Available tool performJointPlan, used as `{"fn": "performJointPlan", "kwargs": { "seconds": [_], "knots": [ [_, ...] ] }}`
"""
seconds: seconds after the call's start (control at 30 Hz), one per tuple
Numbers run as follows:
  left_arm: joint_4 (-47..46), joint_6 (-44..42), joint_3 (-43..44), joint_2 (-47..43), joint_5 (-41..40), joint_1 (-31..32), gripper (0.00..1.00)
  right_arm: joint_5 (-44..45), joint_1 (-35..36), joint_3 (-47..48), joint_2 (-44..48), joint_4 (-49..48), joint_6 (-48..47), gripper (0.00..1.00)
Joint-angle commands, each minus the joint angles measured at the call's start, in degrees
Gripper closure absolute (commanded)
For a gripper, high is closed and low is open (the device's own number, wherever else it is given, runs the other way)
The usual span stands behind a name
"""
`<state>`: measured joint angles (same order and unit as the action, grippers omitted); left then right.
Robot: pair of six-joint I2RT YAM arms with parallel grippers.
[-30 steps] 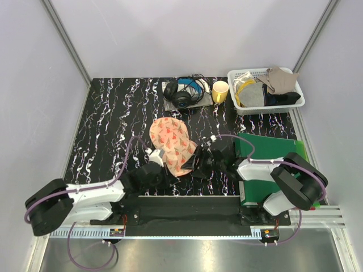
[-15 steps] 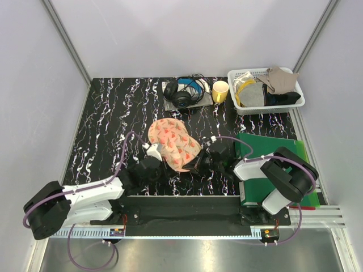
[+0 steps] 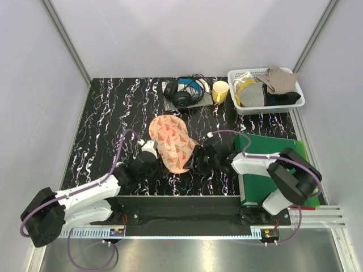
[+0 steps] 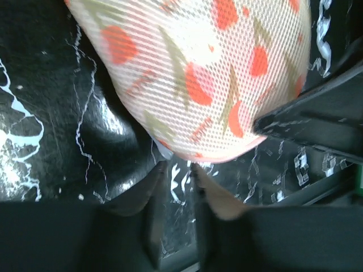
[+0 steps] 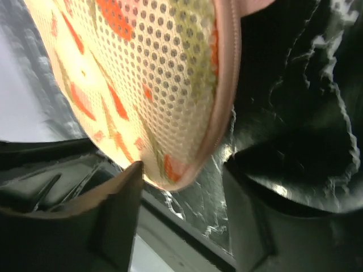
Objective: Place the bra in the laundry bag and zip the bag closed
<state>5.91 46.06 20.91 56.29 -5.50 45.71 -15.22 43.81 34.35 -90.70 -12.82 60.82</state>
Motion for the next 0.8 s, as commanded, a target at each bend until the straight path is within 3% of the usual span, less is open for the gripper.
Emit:
{"fn": "performJointPlan", "kwargs": {
  "seconds": [0.0, 0.23, 0.4, 0.43, 0.53, 0.77],
  "knots": [
    [4.6, -3.1, 4.8, -1.4, -8.2, 5.8, 0.66, 14.2, 3.6, 6.1, 8.6, 24.9, -9.0, 0.01],
    [12.9, 0.2, 6.7, -7.9, -17.7, 17.5, 0.52, 27.1, 10.1, 12.4, 16.9, 46.2, -9.9, 0.00],
    [16.0, 4.3, 0.1, -20.1, -19.7, 21.5, 0.41, 35.0, 15.2, 14.5, 25.4, 57.8, -9.3, 0.00],
    [16.2, 5.0, -1.1, -26.7, -19.4, 22.0, 0.34, 35.4, 16.4, 14.1, 27.1, 58.3, -8.8, 0.00],
    [17.4, 6.1, -5.3, -40.2, -16.7, 22.0, 0.25, 34.6, 17.0, 10.8, 35.0, 58.4, -7.1, 0.01],
    [20.9, 9.0, -9.1, -57.7, -11.8, 22.0, 0.24, 32.4, 17.1, 1.5, 55.0, 57.0, -4.9, 0.00]
  ]
}}
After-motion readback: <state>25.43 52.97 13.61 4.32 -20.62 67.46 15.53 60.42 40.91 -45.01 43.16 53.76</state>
